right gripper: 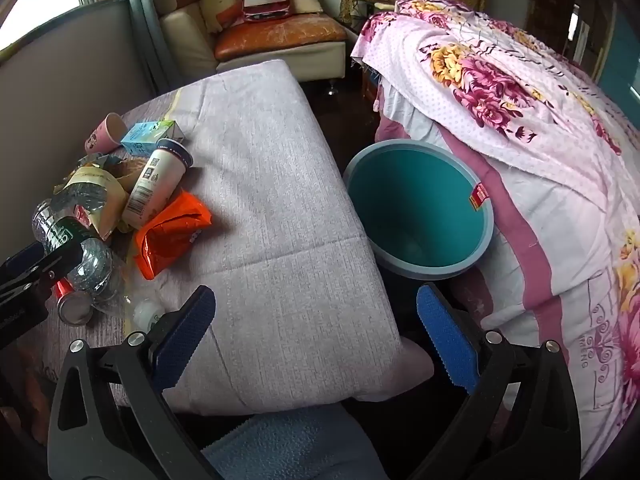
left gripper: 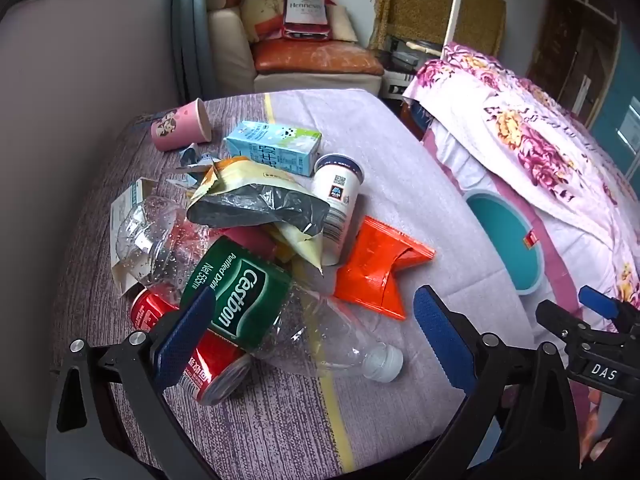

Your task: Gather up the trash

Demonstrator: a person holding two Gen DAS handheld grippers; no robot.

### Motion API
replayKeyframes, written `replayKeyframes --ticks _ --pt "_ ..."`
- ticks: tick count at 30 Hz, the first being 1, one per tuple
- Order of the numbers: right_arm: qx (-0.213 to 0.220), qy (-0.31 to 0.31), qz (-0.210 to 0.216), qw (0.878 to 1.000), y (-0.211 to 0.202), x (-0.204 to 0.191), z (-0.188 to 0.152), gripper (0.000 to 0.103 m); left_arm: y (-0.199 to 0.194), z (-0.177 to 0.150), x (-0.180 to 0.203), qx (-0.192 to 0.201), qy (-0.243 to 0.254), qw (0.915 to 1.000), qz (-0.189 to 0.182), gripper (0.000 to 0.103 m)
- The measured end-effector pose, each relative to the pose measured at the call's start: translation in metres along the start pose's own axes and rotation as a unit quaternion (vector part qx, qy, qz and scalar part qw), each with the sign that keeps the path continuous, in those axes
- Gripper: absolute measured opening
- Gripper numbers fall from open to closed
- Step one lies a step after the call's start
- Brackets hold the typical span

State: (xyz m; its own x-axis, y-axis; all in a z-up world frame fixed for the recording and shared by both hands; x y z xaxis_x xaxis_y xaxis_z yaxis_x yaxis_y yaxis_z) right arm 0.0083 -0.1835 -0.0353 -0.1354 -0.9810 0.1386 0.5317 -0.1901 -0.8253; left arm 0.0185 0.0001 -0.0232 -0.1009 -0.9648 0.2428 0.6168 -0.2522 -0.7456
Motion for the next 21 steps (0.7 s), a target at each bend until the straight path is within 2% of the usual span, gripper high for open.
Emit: replayKeyframes --ticks 12,21 --pt "-0.003 -0.005 0.002 1.000 -0.003 -0.006 0.000 0.097 -0.010 0.003 -0.004 0.002 -0.008 0.9999 -0.008 0.099" --pt "-0.024 -0.004 0.003 1.000 0.010 -0.008 0.002 0.097 -0.009 0.005 -0.011 -0.001 -0.014 0.9999 -0.006 0.099"
Point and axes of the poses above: each gripper's, at about its wrist camera, not at the fingertips, and y roughly the way its jaws point, x to its right, z to its top, the point moved 3 cm from there along y, roughly the way its jaws point, and after that the axes turned 14 degrees about -z, right-handed, at the moved point
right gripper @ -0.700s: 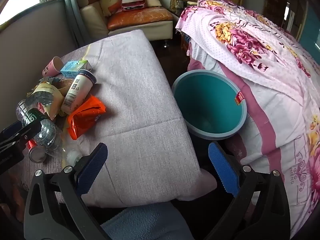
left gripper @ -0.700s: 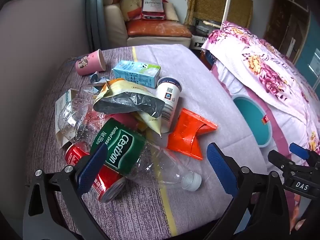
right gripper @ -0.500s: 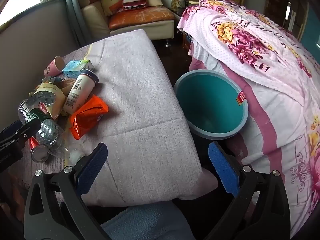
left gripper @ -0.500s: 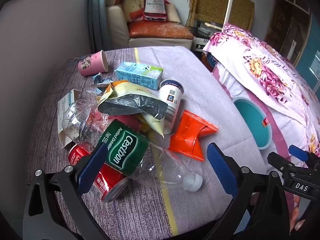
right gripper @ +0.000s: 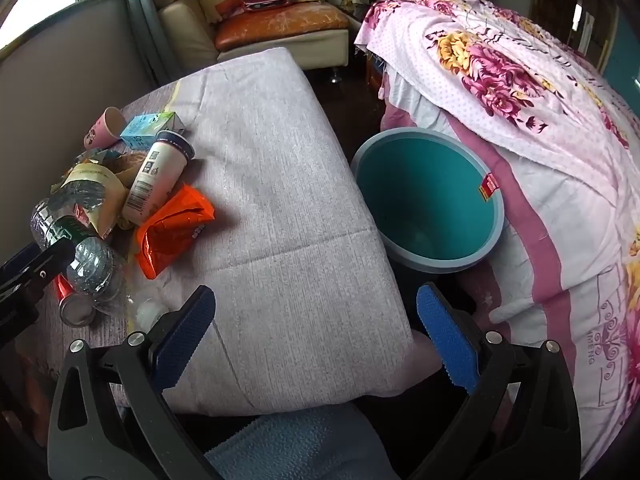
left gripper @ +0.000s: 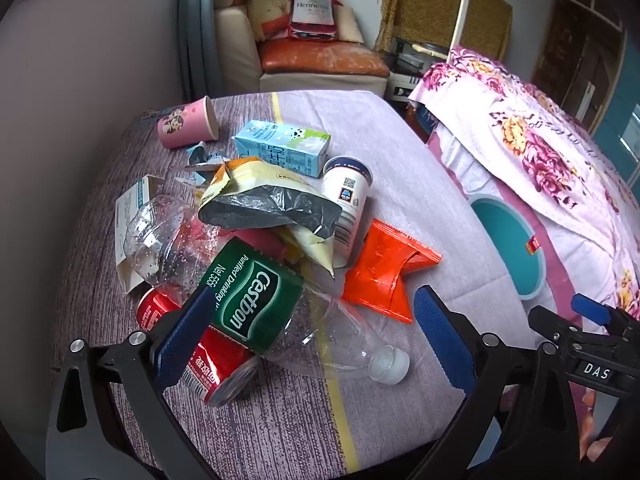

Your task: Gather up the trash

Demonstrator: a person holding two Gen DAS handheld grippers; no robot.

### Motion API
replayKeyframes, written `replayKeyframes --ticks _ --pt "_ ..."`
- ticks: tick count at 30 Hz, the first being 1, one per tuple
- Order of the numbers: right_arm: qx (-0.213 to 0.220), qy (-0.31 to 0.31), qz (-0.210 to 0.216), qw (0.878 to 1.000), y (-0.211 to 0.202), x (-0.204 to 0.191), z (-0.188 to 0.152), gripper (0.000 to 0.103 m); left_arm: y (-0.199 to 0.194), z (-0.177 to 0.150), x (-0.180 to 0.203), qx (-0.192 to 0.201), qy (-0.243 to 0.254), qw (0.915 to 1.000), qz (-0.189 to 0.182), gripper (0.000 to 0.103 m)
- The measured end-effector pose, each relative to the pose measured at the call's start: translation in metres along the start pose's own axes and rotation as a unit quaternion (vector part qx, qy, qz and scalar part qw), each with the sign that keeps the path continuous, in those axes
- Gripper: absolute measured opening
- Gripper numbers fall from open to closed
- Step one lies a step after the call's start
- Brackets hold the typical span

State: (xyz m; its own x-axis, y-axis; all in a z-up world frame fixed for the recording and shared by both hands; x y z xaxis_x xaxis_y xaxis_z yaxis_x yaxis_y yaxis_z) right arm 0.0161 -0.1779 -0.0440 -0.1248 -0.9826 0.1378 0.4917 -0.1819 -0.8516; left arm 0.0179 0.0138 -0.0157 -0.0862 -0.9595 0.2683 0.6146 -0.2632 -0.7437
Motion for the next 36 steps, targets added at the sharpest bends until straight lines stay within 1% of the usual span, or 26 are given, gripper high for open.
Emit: replayKeyframes --ticks 2,9,18,29,36 --pt "-0.002 -0.003 0.000 1.000 0.001 -0.003 0.000 0.097 0.007 -0.003 -0.001 0.000 0.000 1.0000 0.004 0.099" --pt "-0.006 -0.009 0.000 1.000 0.003 -0.010 0.003 0.097 0.010 -0.004 -0.002 0.001 0.001 0.9999 0.011 0.099" --pt "-0.003 -0.015 -0.006 1.000 0.002 -0.013 0.007 0.097 0.016 -0.006 -0.006 -0.005 -0.009 0.9999 0.011 0.099" --pt "-0.010 -0.019 -0.011 1.000 0.008 -0.016 0.008 0.097 0.016 -0.005 -0.011 -0.001 -0.013 0.9999 0.010 0.099" --pt "-0.016 -0.019 -0.010 1.000 0.011 -0.019 0.008 0.097 0.019 -0.007 -0.013 -0.007 -0.014 0.9998 0.009 0.099"
Point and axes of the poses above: each gripper's, at about its wrist camera, not at the fingertips, and y roughly the way its jaws point, x to its right, z to its top, the point moved 3 cm from there along y, roughly the way its jaws point, and after that the axes turned 14 degrees about -z, right-handed, at the moved point
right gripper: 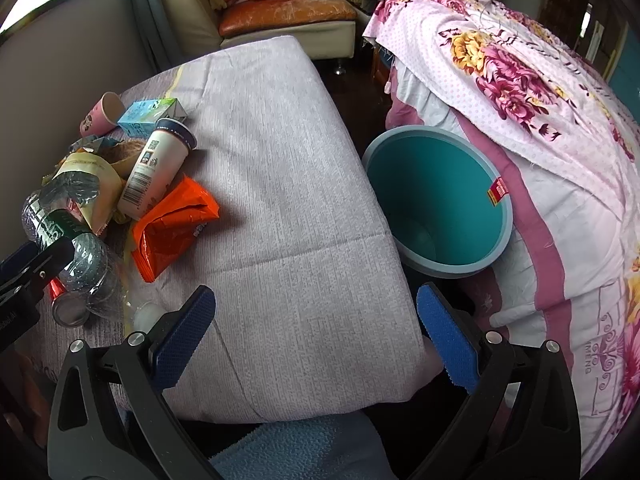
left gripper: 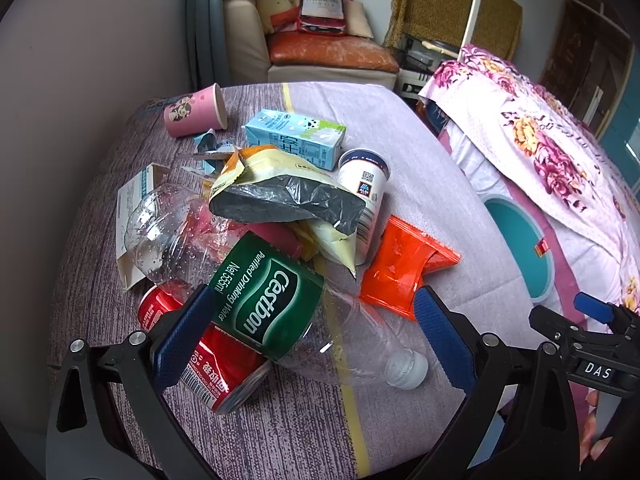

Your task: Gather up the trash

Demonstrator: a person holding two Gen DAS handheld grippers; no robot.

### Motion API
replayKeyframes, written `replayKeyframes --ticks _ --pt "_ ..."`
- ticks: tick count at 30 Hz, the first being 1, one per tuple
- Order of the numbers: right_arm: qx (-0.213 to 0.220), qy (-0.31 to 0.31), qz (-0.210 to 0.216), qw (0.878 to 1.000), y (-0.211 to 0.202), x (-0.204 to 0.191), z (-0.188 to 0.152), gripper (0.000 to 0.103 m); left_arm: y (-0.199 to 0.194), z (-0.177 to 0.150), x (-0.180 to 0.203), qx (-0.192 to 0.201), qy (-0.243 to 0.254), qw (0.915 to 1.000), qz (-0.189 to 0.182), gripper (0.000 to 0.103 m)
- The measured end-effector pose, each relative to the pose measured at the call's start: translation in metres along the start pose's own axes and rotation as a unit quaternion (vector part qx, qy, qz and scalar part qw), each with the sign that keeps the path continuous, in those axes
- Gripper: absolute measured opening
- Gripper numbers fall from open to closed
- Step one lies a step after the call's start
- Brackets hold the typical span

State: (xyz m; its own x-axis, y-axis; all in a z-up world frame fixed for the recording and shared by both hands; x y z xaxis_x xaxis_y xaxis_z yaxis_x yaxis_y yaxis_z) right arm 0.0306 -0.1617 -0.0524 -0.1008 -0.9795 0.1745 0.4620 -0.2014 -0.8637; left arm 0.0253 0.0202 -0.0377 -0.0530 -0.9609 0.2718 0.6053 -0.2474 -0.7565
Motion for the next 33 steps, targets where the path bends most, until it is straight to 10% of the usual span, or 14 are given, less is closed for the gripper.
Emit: replayKeyframes --ticks 33 --pt "-0.012 -0.032 0.010 0.999 -0.002 -0.024 -0.003 0.097 -0.013 -0.008 -0.027 0.003 -0.034 0.9994 -0.007 0.099"
Point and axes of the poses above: each gripper's, at about its wrist camera, not at the fingertips, and y roughly the way its jaws point, x to its right, z to its top, the point moved 3 cm from there along y, roughly the way its jaws point, and after that the axes turned 14 degrees about -z, right-handed, at the moved point
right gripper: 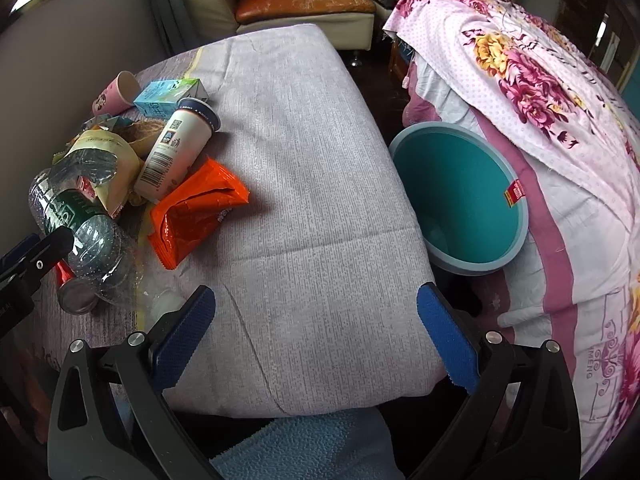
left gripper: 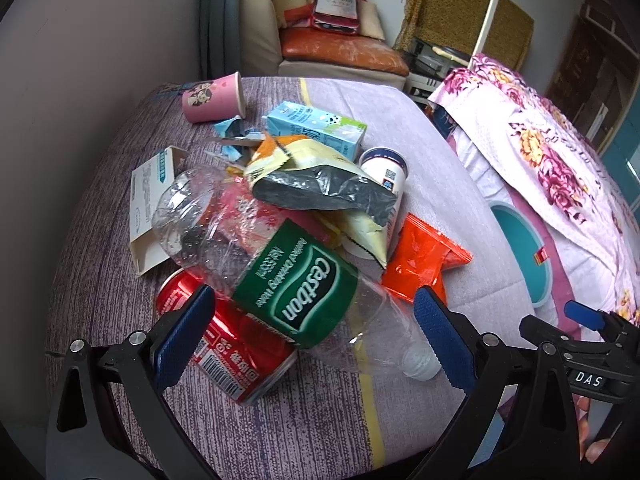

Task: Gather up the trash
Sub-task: 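Grasp the red Coca-Cola can with the left tool while the right tool grasps the Cestbon bottle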

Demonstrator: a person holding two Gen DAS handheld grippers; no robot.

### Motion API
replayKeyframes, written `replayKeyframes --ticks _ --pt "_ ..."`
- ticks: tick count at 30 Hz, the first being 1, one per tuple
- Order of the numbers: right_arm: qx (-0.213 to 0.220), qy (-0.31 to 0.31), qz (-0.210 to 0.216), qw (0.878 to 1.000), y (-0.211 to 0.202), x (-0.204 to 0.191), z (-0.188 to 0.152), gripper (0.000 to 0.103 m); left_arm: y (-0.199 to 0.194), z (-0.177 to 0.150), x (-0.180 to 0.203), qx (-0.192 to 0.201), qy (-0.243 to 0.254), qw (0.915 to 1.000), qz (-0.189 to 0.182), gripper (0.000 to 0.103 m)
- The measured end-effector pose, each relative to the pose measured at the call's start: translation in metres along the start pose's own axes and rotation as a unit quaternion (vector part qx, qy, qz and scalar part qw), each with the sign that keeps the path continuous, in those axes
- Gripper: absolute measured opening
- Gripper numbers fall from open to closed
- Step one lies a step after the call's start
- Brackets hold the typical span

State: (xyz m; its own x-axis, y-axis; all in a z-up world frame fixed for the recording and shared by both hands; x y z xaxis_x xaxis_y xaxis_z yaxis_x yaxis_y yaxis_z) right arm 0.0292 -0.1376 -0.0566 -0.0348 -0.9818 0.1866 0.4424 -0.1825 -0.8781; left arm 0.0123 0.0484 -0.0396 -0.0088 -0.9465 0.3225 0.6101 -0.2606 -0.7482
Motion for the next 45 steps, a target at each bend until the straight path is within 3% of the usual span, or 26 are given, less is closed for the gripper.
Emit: replayKeyframes --ticks 8,15,17,20,24,25,35,40,45 --pt "0.003 -0.028 0.019 0.999 -0.006 -0.017 0.007 0.097 -0.007 -0.004 -0.026 -0.008 -0.025 0.9996 0.012 0.099" --pt "0.011 -0.068 0.076 0.995 -0.019 -0.051 0.023 0.097 -0.004 -0.020 -0.076 -0.028 -0.090 0.9956 -0.003 0.099" --pt "0.011 -0.079 0.086 0.993 -0.022 -0.062 0.026 0.094 -0.002 -0.022 -0.085 -0.033 -0.096 0.9948 0.009 0.099" --pt "0.007 -0.100 0.111 0.989 -0.028 -0.080 0.029 0.081 0.001 -0.025 -0.095 -0.036 -0.109 0.9934 0.000 0.099" --pt "-0.017 -0.133 0.150 0.980 -0.030 -0.108 0.030 0.055 0.008 -0.028 -0.106 -0.049 -0.131 0.9901 -0.007 0.099" --pt "-0.025 -0.141 0.162 0.976 -0.030 -0.116 0.031 0.054 0.008 -0.030 -0.110 -0.051 -0.131 0.9900 -0.009 0.099" --pt "-0.043 -0.276 0.200 0.939 -0.033 -0.198 0.035 0.054 -0.019 -0.045 -0.151 -0.049 -0.131 0.9900 -0.015 0.099" --pt "-0.062 -0.331 0.194 0.921 -0.018 -0.229 0.032 0.067 -0.023 -0.043 -0.167 -0.055 -0.126 0.9904 -0.017 0.099" --pt "-0.073 -0.354 0.188 0.913 0.000 -0.254 0.030 0.071 -0.026 -0.047 -0.182 -0.055 -0.137 0.9887 -0.023 0.099"
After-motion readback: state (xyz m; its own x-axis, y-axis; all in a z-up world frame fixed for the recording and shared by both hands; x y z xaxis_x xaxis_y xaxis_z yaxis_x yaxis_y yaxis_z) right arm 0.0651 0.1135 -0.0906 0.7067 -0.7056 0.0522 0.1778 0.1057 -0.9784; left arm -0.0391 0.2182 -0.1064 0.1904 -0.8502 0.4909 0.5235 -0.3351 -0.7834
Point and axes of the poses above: each gripper's, at about its wrist camera, not at the fingertips, and y roughly the way its jaws point, x to its right, z to its top, the point moved 3 cm from there along y, roughly the way its jaws point, and after that the axes turned 14 degrees about -z, right-handed, at the moved point
